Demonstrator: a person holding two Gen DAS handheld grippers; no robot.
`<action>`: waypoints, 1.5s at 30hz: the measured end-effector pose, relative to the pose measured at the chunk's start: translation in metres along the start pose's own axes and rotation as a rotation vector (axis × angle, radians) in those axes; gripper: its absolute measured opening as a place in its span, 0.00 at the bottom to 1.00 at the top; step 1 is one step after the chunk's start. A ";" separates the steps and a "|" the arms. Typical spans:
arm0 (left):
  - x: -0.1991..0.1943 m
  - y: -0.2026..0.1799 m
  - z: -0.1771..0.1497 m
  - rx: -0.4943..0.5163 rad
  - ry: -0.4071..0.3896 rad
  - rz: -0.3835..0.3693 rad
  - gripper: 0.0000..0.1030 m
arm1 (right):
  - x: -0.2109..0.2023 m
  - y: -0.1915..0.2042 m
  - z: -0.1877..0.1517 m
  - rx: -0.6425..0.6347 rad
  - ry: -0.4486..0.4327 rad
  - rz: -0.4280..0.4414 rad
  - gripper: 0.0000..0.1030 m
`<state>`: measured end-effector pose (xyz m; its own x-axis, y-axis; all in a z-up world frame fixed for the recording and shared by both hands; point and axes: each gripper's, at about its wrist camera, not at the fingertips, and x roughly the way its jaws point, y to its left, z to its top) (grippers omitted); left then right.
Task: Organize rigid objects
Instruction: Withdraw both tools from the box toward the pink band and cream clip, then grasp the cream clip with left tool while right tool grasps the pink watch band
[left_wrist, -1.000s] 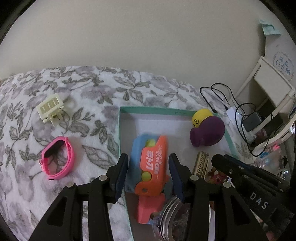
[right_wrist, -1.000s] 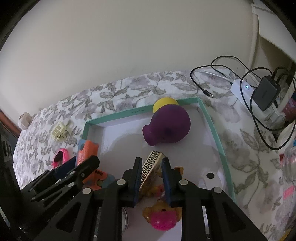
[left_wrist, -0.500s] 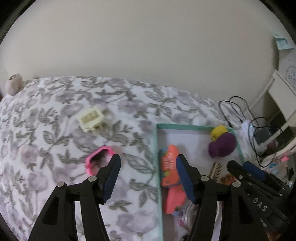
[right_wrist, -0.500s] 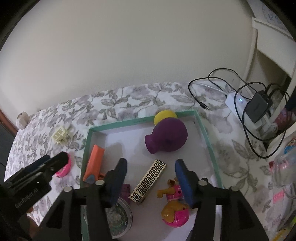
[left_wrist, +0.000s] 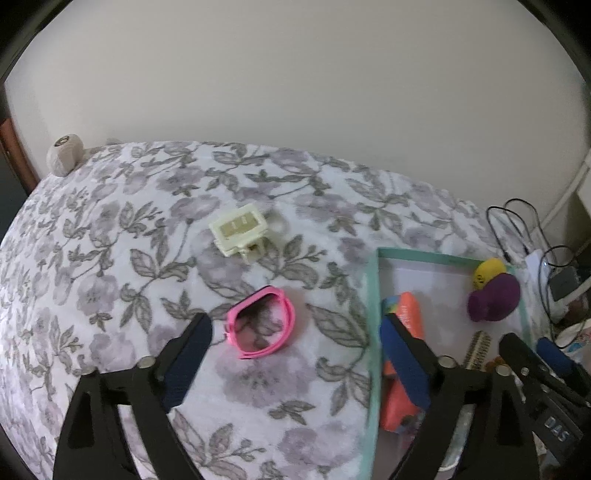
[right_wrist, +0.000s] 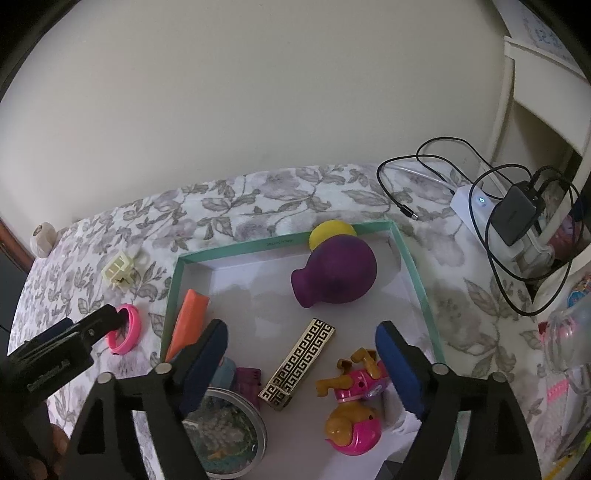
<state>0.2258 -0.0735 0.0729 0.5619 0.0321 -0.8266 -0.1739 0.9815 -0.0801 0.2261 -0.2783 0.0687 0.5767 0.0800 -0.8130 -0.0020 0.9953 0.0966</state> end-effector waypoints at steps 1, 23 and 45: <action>0.001 0.002 0.000 -0.006 -0.001 0.000 0.95 | 0.000 0.001 0.000 -0.003 -0.002 -0.004 0.88; -0.005 0.125 0.024 -0.232 -0.026 -0.003 0.96 | -0.010 0.066 0.006 -0.072 -0.073 0.142 0.99; 0.045 0.188 0.042 -0.225 0.049 -0.104 0.95 | 0.062 0.187 -0.002 -0.300 0.076 0.193 0.92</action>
<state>0.2519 0.1206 0.0438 0.5474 -0.0816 -0.8329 -0.2958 0.9121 -0.2838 0.2600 -0.0867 0.0356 0.4803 0.2607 -0.8375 -0.3512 0.9321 0.0887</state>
